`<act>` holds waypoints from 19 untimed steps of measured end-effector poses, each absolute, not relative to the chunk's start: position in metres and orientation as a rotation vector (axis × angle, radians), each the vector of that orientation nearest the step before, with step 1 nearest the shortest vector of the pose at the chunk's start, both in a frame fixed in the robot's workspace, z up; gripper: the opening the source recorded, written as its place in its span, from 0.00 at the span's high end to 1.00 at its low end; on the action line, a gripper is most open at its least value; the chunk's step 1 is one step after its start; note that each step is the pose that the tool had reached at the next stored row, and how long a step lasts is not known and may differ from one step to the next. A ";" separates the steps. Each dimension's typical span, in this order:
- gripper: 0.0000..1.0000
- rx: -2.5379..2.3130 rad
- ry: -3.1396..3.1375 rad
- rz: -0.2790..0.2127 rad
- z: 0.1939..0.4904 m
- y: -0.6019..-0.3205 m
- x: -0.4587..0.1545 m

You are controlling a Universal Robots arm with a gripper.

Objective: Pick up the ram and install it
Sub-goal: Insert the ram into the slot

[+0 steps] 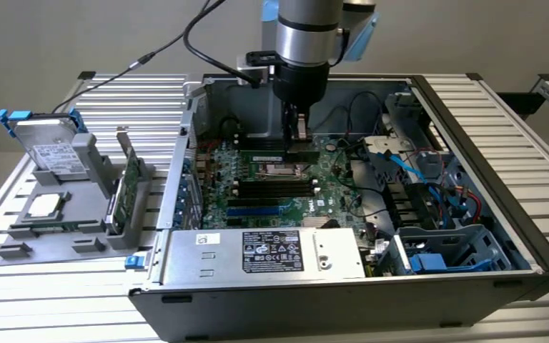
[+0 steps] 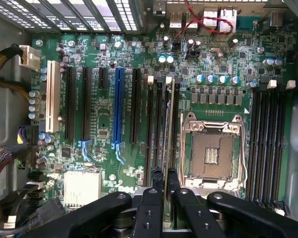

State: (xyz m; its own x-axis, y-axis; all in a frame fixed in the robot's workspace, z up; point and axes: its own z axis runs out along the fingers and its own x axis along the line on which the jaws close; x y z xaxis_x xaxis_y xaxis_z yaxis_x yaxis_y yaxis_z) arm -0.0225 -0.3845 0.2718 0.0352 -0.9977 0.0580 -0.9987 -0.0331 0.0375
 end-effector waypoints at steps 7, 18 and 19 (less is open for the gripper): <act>0.86 2.272 -2.070 0.025 0.260 -0.387 -0.023; 0.86 2.278 -2.057 0.033 0.243 -0.387 -0.029; 0.86 2.275 -2.060 0.035 0.242 -0.387 -0.029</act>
